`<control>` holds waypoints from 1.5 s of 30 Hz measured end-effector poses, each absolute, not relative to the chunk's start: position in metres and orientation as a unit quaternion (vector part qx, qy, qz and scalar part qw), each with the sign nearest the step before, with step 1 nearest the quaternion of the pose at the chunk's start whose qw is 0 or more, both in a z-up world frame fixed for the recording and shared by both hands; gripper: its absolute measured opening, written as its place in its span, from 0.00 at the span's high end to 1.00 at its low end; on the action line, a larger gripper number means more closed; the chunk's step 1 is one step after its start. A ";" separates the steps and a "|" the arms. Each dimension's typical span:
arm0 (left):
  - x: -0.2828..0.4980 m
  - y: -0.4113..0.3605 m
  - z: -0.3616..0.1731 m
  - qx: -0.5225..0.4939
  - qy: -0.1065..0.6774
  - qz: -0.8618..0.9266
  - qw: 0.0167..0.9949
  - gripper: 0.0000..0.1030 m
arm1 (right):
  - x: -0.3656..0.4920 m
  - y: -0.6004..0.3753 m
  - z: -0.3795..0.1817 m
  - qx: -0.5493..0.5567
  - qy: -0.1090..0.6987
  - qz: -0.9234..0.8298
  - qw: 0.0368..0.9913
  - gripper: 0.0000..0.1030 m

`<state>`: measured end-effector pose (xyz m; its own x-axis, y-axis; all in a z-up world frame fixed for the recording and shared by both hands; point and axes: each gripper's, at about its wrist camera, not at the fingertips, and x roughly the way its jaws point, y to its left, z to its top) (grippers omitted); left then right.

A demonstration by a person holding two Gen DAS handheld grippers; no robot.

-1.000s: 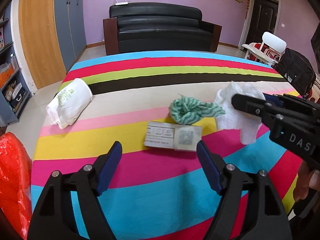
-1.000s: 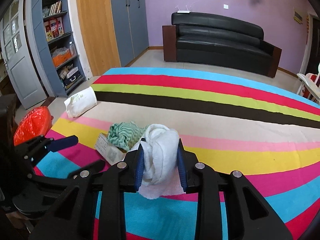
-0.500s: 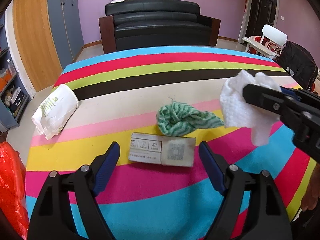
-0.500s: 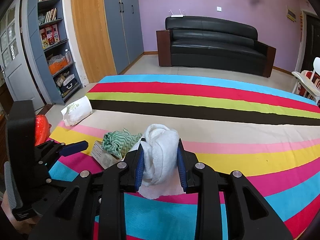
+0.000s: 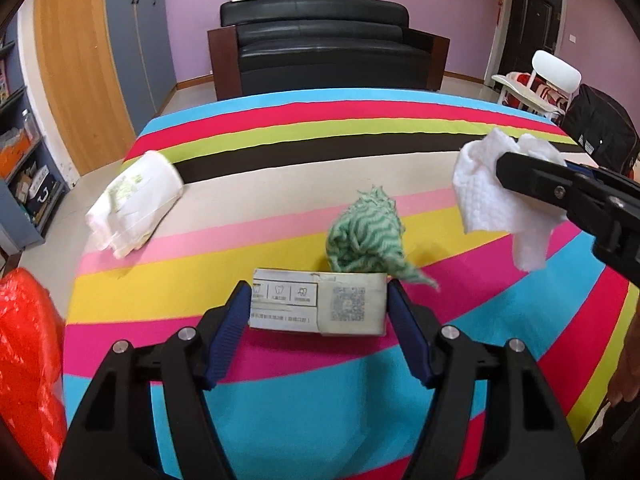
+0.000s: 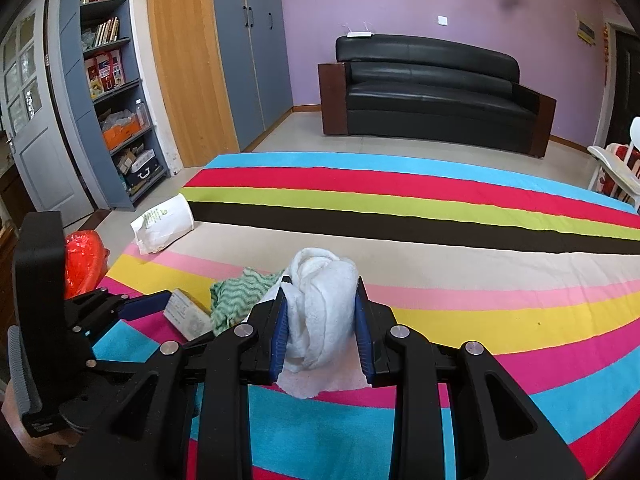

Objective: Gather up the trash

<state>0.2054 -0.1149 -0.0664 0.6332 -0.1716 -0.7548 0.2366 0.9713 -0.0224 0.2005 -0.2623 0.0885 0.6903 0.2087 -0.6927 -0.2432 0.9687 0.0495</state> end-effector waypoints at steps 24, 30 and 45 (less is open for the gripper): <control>0.138 -0.017 -0.024 0.002 0.393 -0.030 0.919 0.35 | 0.187 -0.228 0.096 -0.043 0.363 0.154 0.918 0.73; 0.123 0.011 -0.022 -0.014 0.390 -0.002 0.921 0.35 | 0.185 -0.218 0.095 -0.050 0.361 0.158 0.918 0.73; 0.103 0.061 -0.003 -0.038 0.369 0.033 0.928 0.35 | 0.177 -0.184 0.093 -0.076 0.354 0.181 0.914 0.73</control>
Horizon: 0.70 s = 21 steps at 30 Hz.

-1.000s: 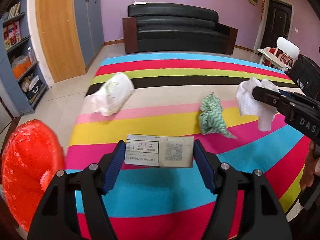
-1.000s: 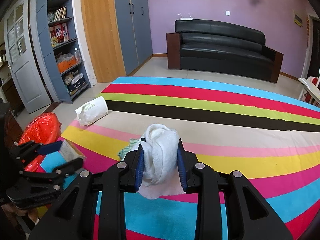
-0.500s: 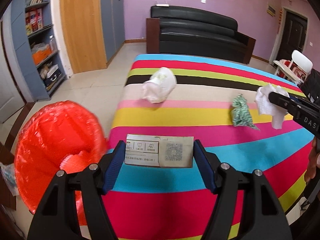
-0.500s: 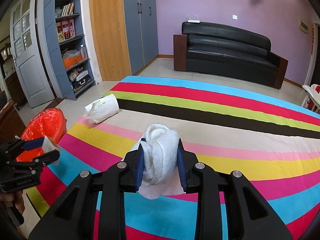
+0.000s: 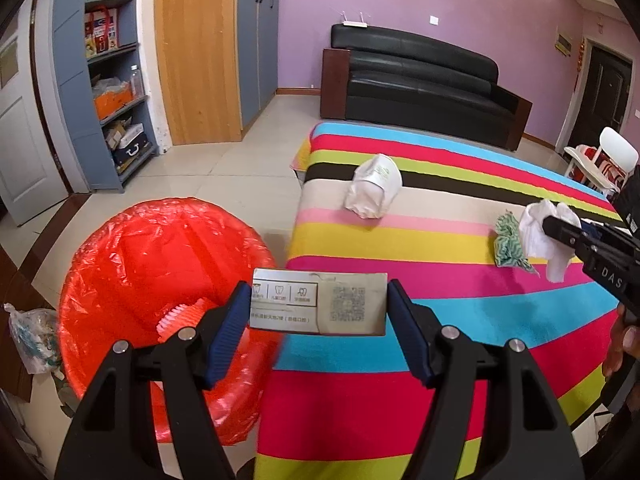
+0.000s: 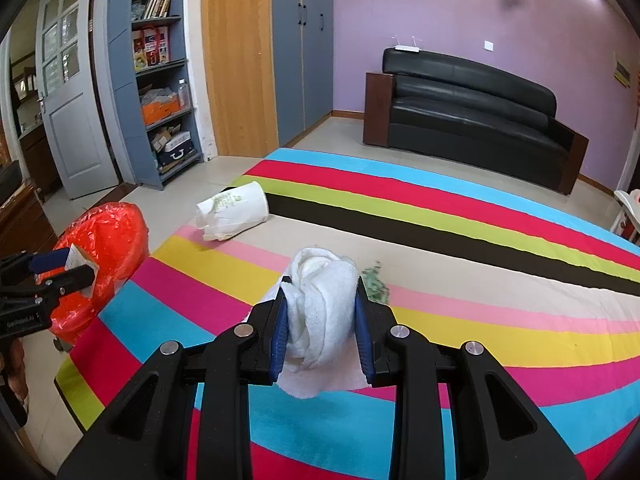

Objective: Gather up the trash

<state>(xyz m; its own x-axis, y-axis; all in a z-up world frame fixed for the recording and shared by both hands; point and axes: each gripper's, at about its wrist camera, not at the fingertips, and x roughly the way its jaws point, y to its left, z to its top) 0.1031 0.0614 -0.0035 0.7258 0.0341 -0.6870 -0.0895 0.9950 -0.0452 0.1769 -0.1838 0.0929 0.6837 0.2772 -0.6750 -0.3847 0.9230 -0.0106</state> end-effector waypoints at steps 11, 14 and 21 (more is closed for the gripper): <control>0.096 0.085 0.010 -0.057 0.350 0.048 0.934 0.35 | 0.169 -0.165 0.095 -0.084 0.349 0.194 0.913 0.73; 0.091 0.092 0.018 -0.065 0.340 0.051 0.937 0.35 | 0.167 -0.161 0.096 -0.085 0.348 0.196 0.913 0.73; 0.085 0.103 0.026 -0.070 0.329 0.066 0.940 0.35 | 0.162 -0.154 0.099 -0.085 0.345 0.202 0.913 0.73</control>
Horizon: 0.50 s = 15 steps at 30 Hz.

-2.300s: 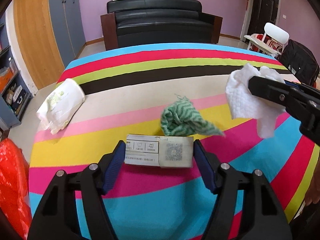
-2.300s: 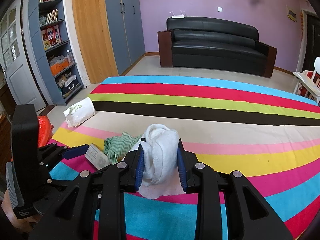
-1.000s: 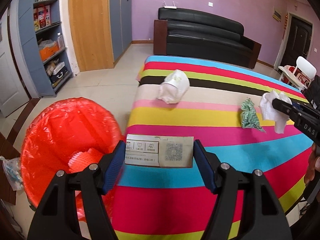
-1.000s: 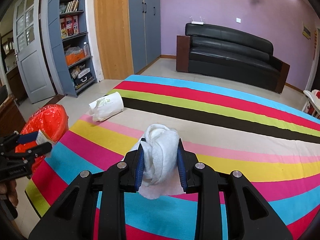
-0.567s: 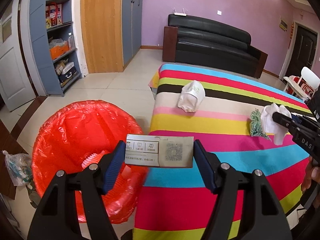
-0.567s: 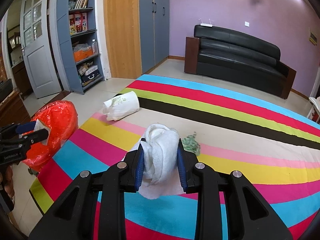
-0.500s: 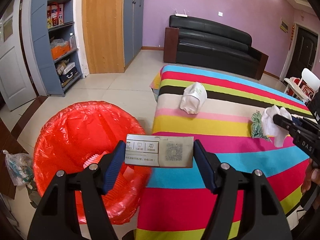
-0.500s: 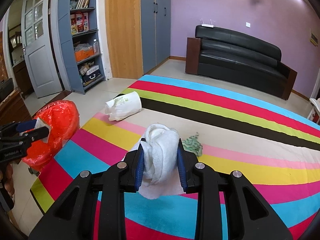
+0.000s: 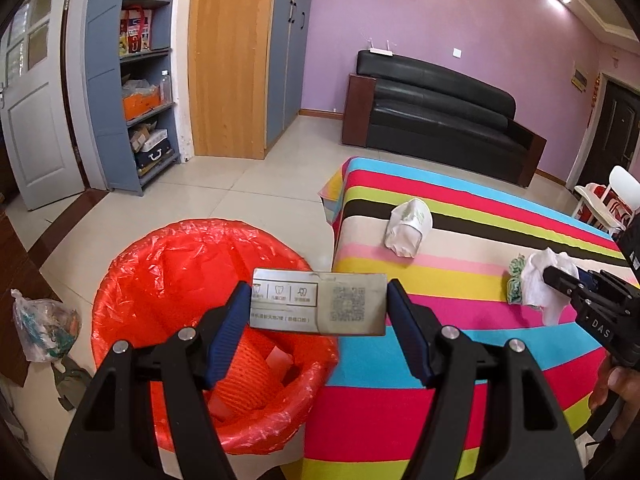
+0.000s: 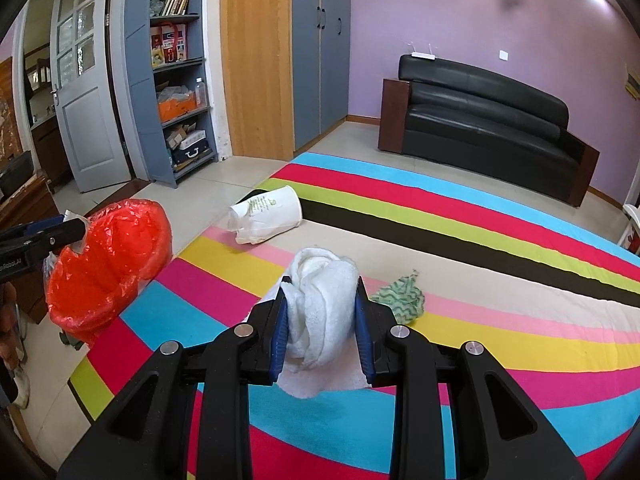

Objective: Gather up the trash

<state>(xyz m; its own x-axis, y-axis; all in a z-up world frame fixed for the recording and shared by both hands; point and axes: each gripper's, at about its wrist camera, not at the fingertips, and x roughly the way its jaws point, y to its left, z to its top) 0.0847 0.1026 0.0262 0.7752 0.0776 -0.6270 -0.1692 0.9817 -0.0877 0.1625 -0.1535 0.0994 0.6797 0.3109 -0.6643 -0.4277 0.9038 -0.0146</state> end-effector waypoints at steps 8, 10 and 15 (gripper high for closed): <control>0.079 0.115 0.034 -0.077 0.318 0.077 0.942 0.35 | 0.158 -0.144 0.103 -0.086 0.342 0.213 0.911 0.73; 0.078 0.118 0.034 -0.078 0.317 0.079 0.942 0.35 | 0.156 -0.140 0.103 -0.088 0.343 0.214 0.910 0.73; 0.075 0.126 0.037 -0.078 0.315 0.085 0.942 0.35 | 0.152 -0.130 0.105 -0.095 0.344 0.219 0.908 0.73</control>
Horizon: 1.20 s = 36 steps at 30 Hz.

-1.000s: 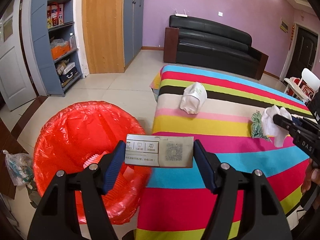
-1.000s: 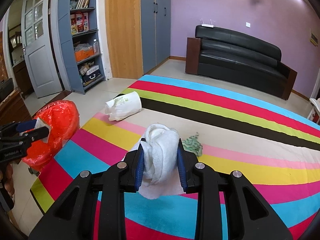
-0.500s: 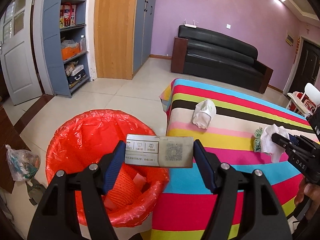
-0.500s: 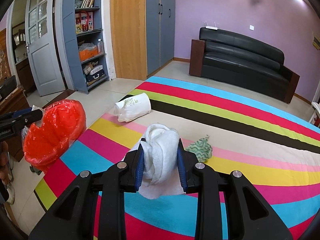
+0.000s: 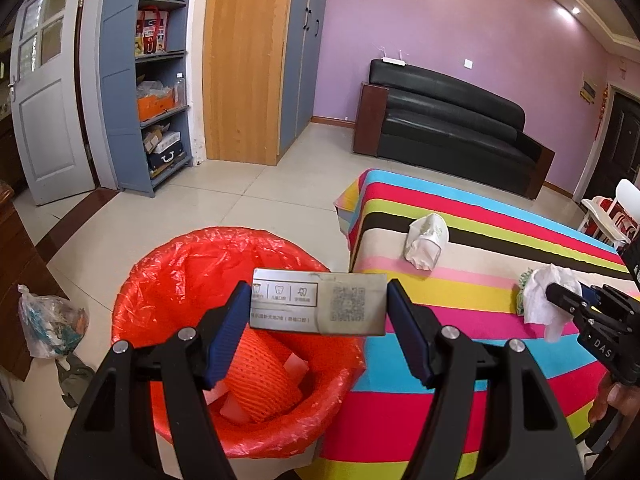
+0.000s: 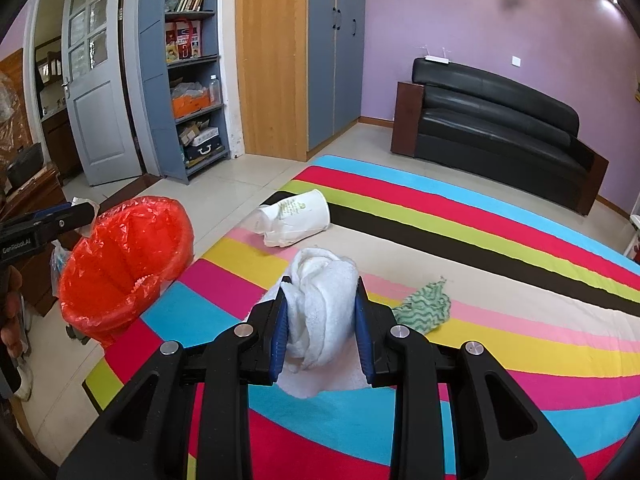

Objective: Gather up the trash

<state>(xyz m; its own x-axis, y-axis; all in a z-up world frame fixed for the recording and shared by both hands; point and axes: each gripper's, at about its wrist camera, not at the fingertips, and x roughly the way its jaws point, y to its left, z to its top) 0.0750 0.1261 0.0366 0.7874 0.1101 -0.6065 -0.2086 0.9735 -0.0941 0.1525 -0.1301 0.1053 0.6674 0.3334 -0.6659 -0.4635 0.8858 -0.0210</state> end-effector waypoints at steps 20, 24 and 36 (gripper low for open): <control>0.053 0.183 0.063 -0.104 0.283 0.135 0.944 0.35 | 0.148 -0.027 0.129 -0.102 0.335 0.282 0.893 0.73; 0.048 0.195 0.070 -0.103 0.273 0.152 0.944 0.35 | 0.145 -0.003 0.134 -0.103 0.329 0.296 0.891 0.72; 0.047 0.225 0.069 -0.122 0.272 0.182 0.937 0.35 | 0.147 0.054 0.130 -0.117 0.327 0.326 0.879 0.72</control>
<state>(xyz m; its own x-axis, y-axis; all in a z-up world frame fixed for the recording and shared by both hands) 0.0470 0.2253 0.0685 0.7857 0.2743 -0.5544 -0.4075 0.9038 -0.1303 0.1471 0.0535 0.1299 0.5736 0.4962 -0.6517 -0.6490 0.7607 0.0079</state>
